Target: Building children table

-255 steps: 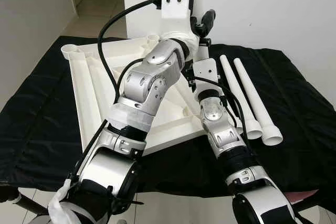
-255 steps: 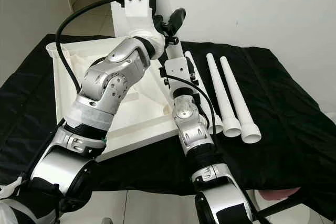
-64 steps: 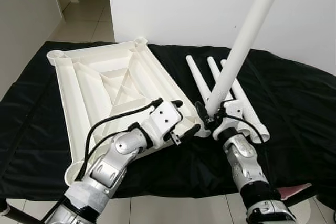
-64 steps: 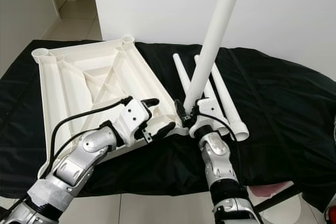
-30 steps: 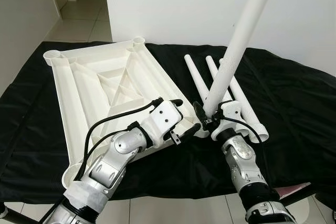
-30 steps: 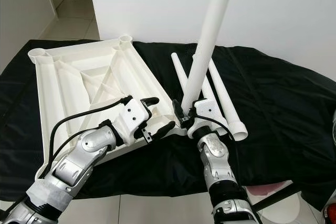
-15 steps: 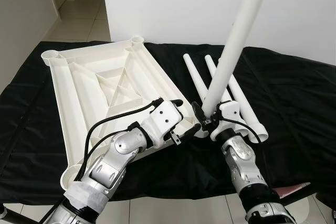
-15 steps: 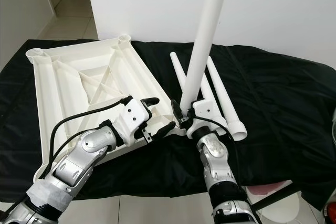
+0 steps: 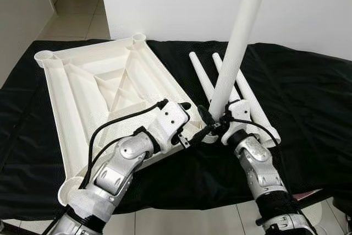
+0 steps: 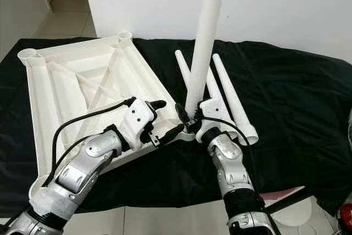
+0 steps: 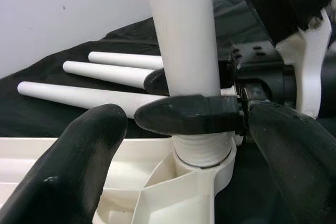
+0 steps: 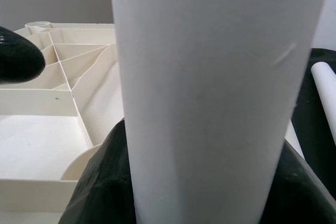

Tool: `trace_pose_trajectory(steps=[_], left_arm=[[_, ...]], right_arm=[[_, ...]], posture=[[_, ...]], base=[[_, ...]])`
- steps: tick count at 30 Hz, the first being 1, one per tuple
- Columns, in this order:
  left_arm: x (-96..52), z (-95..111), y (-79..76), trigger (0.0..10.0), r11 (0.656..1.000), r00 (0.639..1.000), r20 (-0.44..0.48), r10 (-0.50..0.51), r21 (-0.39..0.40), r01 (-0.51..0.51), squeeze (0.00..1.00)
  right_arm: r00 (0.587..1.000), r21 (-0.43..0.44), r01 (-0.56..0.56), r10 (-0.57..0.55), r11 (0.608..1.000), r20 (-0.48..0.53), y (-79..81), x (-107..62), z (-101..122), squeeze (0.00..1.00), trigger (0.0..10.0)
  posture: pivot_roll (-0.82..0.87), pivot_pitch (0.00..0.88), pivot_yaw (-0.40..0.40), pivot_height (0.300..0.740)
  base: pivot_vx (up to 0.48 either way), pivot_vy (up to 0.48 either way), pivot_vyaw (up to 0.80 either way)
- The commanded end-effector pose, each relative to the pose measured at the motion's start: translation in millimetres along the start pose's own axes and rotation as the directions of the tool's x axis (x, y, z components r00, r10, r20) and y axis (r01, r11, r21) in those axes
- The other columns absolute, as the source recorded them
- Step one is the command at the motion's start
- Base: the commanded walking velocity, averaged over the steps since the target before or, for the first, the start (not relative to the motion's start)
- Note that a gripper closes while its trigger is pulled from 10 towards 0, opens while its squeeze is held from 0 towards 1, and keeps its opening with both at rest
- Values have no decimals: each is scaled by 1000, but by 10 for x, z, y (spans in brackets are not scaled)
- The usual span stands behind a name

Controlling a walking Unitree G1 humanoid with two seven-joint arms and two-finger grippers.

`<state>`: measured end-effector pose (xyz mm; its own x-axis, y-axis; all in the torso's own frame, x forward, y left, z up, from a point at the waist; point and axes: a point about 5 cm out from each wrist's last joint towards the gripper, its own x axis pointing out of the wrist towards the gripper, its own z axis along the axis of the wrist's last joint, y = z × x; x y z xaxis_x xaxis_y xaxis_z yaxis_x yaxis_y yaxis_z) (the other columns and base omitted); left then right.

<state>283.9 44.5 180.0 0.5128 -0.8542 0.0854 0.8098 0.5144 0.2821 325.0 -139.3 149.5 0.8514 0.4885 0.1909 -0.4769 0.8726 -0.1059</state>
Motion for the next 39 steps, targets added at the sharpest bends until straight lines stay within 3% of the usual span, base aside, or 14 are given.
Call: trace_pose_trajectory(steps=[1,7,8,10,11,17,21,24,28,30,34,39], left_arm=[[19,76,4,10000,999,999,29,-42,-10,43,1000],[63,257,80,10000,991,990,141,-23,-126,41,1000],[63,295,90,10000,988,986,163,-30,-143,53,251],[64,322,96,10000,986,983,178,-35,-154,63,251],[61,353,101,10000,983,980,195,-45,-167,78,0],[48,466,165,10000,976,968,245,-62,-188,111,0],[21,605,263,10000,969,952,290,-102,-187,161,0],[-5,715,323,10000,961,939,312,-148,-180,211,0],[-11,798,318,10000,946,921,342,-186,-192,262,0],[-16,929,276,10000,919,886,397,-240,-202,340,0],[-11,954,260,10000,912,878,397,-268,-189,364,0],[-6,1041,206,10000,871,841,416,-346,-191,452,0]], right_arm=[[999,-7,-43,43,999,19,37,70,87,0,10000],[990,-22,-138,139,990,23,29,81,263,0,10000],[989,-35,-148,149,988,21,5,77,281,0,10000],[988,-44,-155,156,987,19,-12,74,293,0,10000],[987,-46,-156,157,987,15,-37,71,305,0,10000],[981,-52,-193,193,980,-11,-122,42,346,0,10000],[955,-92,-291,284,952,-80,-168,-46,346,0,10000],[914,-98,-392,376,915,-150,-181,-142,348,0,10000],[884,-102,-450,427,887,-191,-183,-182,353,0,10000],[851,-106,-505,474,857,-227,-188,-193,382,0,10000],[835,-113,-530,495,840,-241,-184,-191,396,0,10000],[807,-120,-569,524,813,-273,-176,-178,394,0,10000]], posture=[[45,51,-31,740],[45,43,-37,740],[43,38,-37,740],[43,37,-38,740],[43,37,-38,740],[43,37,-38,740],[41,23,-32,740],[39,17,-26,740],[36,9,-17,740],[29,0,-9,740],[29,0,-6,740],[30,0,-2,740]], base=[[0,0,0],[0,0,0],[0,0,0],[0,0,0],[0,0,0],[0,0,0],[0,0,0],[0,0,0],[0,0,0],[0,0,0],[0,0,0],[0,0,0]])
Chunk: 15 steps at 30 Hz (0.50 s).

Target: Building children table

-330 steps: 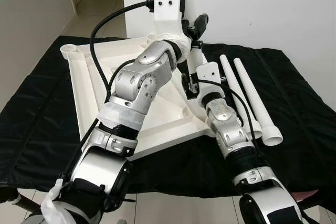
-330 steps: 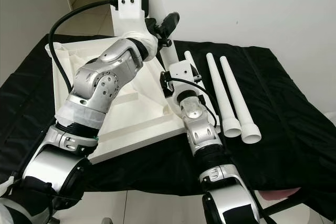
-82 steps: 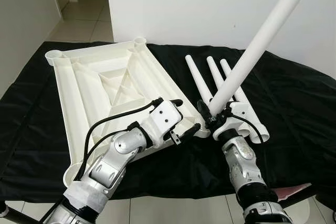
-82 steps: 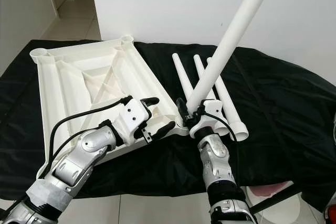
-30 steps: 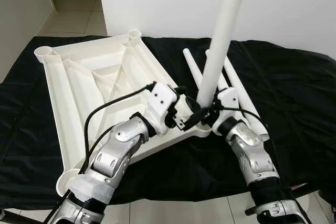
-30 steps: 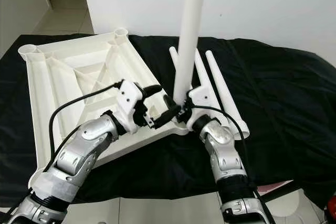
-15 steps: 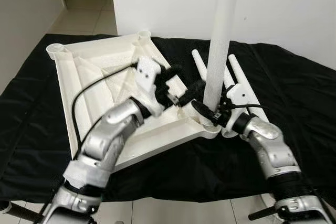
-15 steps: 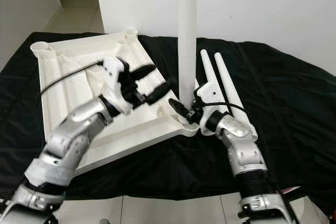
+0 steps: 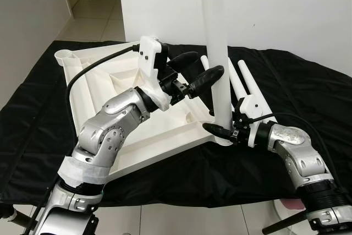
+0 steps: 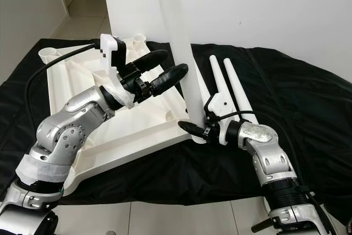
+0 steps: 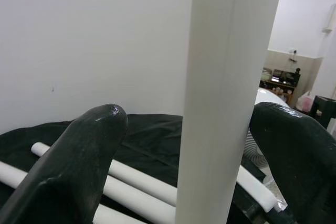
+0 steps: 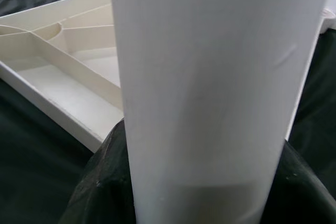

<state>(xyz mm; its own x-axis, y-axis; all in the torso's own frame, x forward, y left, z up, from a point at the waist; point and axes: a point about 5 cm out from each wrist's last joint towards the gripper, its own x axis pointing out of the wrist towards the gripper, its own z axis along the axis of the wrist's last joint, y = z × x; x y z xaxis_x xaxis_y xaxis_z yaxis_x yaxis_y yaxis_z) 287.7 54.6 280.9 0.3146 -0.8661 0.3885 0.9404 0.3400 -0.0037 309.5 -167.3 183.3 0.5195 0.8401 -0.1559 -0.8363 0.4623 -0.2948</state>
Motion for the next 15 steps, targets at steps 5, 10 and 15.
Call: trace_pose_trajectory(steps=[5,10,15], left_arm=[[17,18,-239,10000,945,944,-34,-327,-15,327,0],[66,5,-223,10000,958,957,-29,-287,-15,287,0],[132,6,-207,10000,967,966,-37,-255,-28,254,0]], right_arm=[[998,-20,-64,63,998,-26,50,56,27,0,10000],[996,-17,-87,87,996,-37,92,77,10,0,10000],[995,-4,-87,87,996,-42,101,79,-25,0,10000]], posture=[[31,0,0,740],[29,0,1,740],[28,0,1,740]], base=[[0,0,0],[0,0,0],[0,0,0]])
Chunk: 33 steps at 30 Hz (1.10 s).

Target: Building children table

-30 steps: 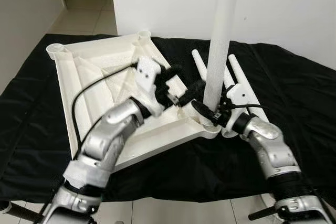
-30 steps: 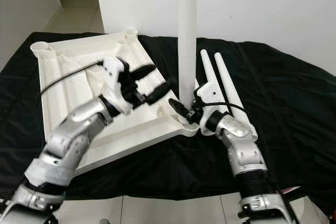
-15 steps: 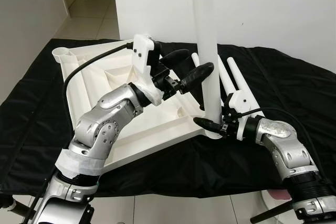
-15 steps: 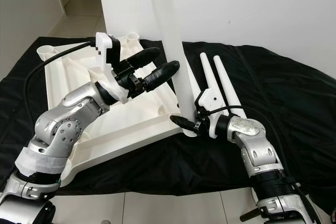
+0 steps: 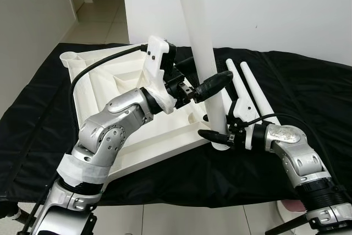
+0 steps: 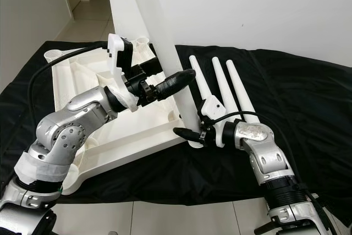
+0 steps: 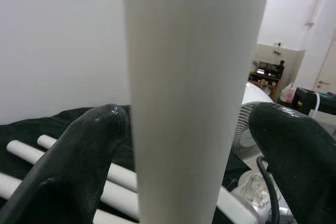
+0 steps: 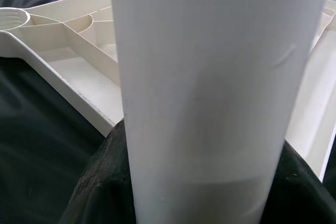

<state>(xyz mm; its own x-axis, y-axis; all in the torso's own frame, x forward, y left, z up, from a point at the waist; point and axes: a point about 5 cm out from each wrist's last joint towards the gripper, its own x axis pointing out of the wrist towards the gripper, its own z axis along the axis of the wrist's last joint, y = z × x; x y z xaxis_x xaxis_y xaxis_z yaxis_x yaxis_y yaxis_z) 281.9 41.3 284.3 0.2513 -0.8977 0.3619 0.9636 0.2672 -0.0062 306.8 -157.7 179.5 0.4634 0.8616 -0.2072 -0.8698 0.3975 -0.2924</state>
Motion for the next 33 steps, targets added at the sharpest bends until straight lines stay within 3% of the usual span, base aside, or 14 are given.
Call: trace_pose_trajectory(steps=[1,3,4,6,7,17,24,25,26,27,29,30,31,33], left_arm=[[35,30,-119,10000,980,980,-7,-198,-2,198,0],[39,51,-133,10000,977,977,6,-212,-14,212,0],[51,90,-114,4196,979,979,34,-199,-46,201,0],[56,105,-106,4196,979,980,44,-193,-58,196,0],[57,128,-104,0,979,979,54,-195,-51,198,0],[56,190,-97,0,979,977,74,-199,-37,203,0],[90,236,26,0,991,990,55,-132,-17,133,0],[100,238,72,0,995,994,41,-101,-9,101,0],[100,238,72,0,995,994,41,-101,-9,101,0],[108,245,113,8902,997,997,32,-72,-1,72,0],[116,255,156,8902,999,999,20,-43,7,43,0],[138,352,244,10000,1000,1000,19,20,13,-20,0],[138,352,244,10000,1000,1000,19,20,13,-20,0],[161,420,357,10000,989,991,-24,130,70,-128,0]], right_arm=[[1000,8,-15,15,1000,-13,25,6,-31,0,10000],[1000,9,-16,16,1000,-15,27,3,-39,0,10000],[1000,12,-13,14,1000,-19,23,0,-48,0,10000],[1000,13,-12,13,1000,-21,21,-2,-51,0,10000],[1000,14,-13,14,1000,-22,22,-1,-49,0,10000],[1000,17,-14,15,1000,-21,20,2,-38,0,10000],[1000,34,15,-15,999,-18,-65,25,-3,0,10000],[1000,39,25,-25,999,-6,-81,39,13,478,10000],[1000,39,25,-25,999,-6,-81,39,13,478,10000],[999,43,32,-33,999,5,-90,48,27,1000,10000],[999,41,39,-40,998,16,-100,58,40,1000,10000],[996,40,72,-74,997,44,-129,71,71,1000,10000],[996,40,72,-74,997,44,-129,71,71,1000,10000],[987,35,143,-145,989,71,-201,92,108,1000,10000]], posture=[[28,0,1,740],[28,0,1,740],[29,0,-2,740],[29,0,-2,740],[29,0,-2,740],[30,4,-2,740],[41,12,-8,740],[42,12,-7,740],[42,12,-7,740],[42,12,-7,740],[43,14,-6,740],[46,17,-3,740],[46,17,-3,740],[48,18,-2,740]], base=[[0,0,0],[0,0,0],[0,0,0],[0,0,0],[0,0,0],[0,0,0],[0,0,0],[0,0,0],[0,0,0],[0,0,0],[0,0,0],[0,0,0],[0,0,0],[0,0,0]])
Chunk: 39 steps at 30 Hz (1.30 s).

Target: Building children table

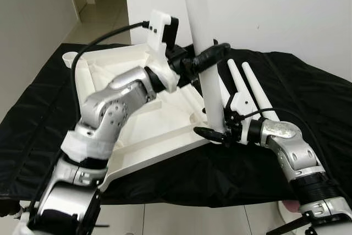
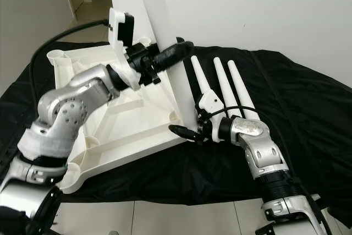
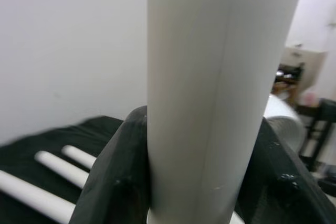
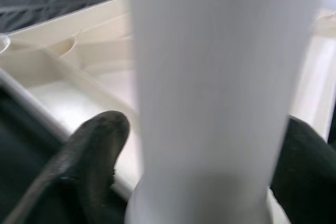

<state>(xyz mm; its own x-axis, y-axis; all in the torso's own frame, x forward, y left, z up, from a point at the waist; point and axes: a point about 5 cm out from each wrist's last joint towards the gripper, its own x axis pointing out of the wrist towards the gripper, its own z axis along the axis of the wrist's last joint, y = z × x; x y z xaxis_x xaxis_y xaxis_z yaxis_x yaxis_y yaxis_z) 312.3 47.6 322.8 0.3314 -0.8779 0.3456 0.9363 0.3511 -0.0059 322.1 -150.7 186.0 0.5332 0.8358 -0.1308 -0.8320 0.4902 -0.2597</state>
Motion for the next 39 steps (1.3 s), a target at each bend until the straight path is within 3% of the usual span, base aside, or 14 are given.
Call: trace_pose_trajectory(steps=[1,5,6,14,21,23,29,31,32,34,39], left_arm=[[6,65,52,10000,998,999,-10,48,38,-47,0],[47,107,111,10000,991,993,-25,114,73,-112,0],[104,165,152,10000,985,987,-37,159,78,-156,0],[270,259,253,10000,962,962,6,273,24,-273,0],[320,192,259,10000,938,941,26,338,69,-339,0],[372,135,227,10000,920,925,27,379,97,-380,0],[418,120,187,10000,910,917,36,397,115,-398,0],[494,73,110,10000,905,914,40,404,125,-406,0],[494,73,110,10000,905,914,40,404,125,-406,0],[539,45,58,10000,907,916,39,399,128,-401,0],[572,57,20,10000,911,919,51,391,122,-394,0]], right_arm=[[998,-21,51,-51,998,22,-76,-17,57,1000,10000],[996,-21,83,-82,996,29,-112,5,68,1000,10000],[994,-16,105,-104,994,38,-132,42,78,0,10000],[936,31,332,-333,943,114,-202,322,158,0,10000],[873,99,456,-466,884,145,-180,462,167,0,10000],[809,118,558,-570,822,144,-184,533,161,0,10000],[751,134,632,-645,764,138,-197,580,165,0,10000],[664,131,724,-736,677,136,-181,656,204,0,10000],[664,131,724,-736,677,136,-181,656,204,0,10000],[611,122,770,-779,626,139,-164,690,233,0,10000],[588,67,798,-798,599,129,-138,740,238,0,10000]], posture=[[48,18,-2,740],[47,18,3,740],[45,17,7,740],[41,16,12,740],[45,20,5,740],[48,22,-1,740],[50,23,-4,740],[55,24,-12,740],[55,24,-12,740],[55,24,-14,740],[54,25,-17,740]], base=[[0,0,0],[0,0,0],[0,0,0],[0,0,0],[0,0,0],[0,0,0],[0,0,0],[0,0,0],[0,0,0],[0,0,0],[0,0,0]])
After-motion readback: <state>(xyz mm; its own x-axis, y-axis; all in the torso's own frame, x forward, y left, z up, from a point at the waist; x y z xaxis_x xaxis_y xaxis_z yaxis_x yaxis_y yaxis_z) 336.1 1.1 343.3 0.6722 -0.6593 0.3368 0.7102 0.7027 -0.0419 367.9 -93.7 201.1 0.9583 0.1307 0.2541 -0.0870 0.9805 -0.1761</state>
